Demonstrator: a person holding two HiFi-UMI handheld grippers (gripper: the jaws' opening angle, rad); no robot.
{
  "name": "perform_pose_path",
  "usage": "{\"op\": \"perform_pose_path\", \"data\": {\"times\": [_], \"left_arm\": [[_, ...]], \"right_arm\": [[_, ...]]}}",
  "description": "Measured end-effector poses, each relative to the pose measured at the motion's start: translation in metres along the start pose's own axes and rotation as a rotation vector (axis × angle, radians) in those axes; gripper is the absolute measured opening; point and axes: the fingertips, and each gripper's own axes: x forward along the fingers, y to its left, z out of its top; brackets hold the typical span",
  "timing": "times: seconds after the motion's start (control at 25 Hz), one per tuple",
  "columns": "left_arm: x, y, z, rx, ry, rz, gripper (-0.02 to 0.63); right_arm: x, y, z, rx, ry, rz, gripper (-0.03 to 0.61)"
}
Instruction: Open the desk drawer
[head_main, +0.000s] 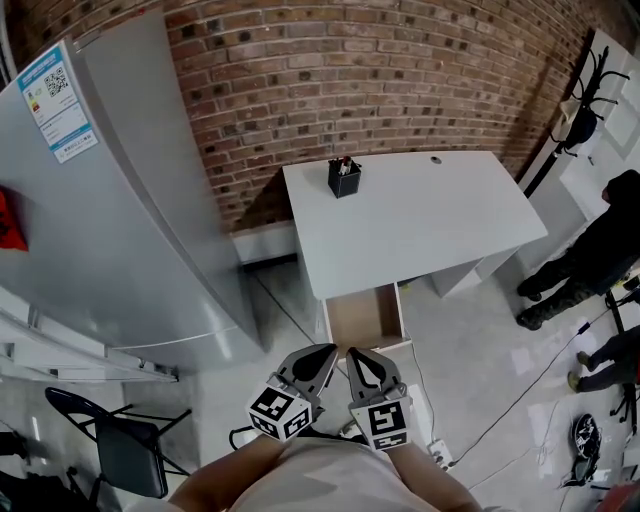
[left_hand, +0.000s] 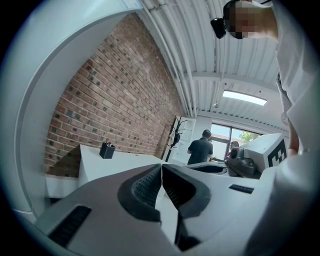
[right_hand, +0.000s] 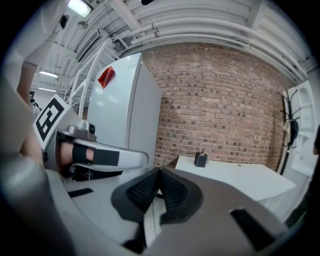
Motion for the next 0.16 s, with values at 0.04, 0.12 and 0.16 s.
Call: {"op": "perform_pose_path", "data": {"times": [0.04, 0.12, 0.16], "left_arm": [[-0.0005, -0.0002, -0.0005, 0.000, 0.001, 0.000, 0.009], [-0.0015, -0.0005, -0.0017, -0.001, 0.003, -0.001, 0.009], [-0.0019, -0.0007, -0.0022, -0.002, 0.004, -0.001, 0.009]], "right_arm": [[-0.0004, 0.0008, -0.0003, -0.001, 0.001, 0.001, 0.017], [-0.0011, 0.0026, -0.0011, 0.000, 0.002, 0.002, 0.017], [-0.0015, 0.0035, -0.0014, 0.000, 0.002, 0.003, 0.017]]}}
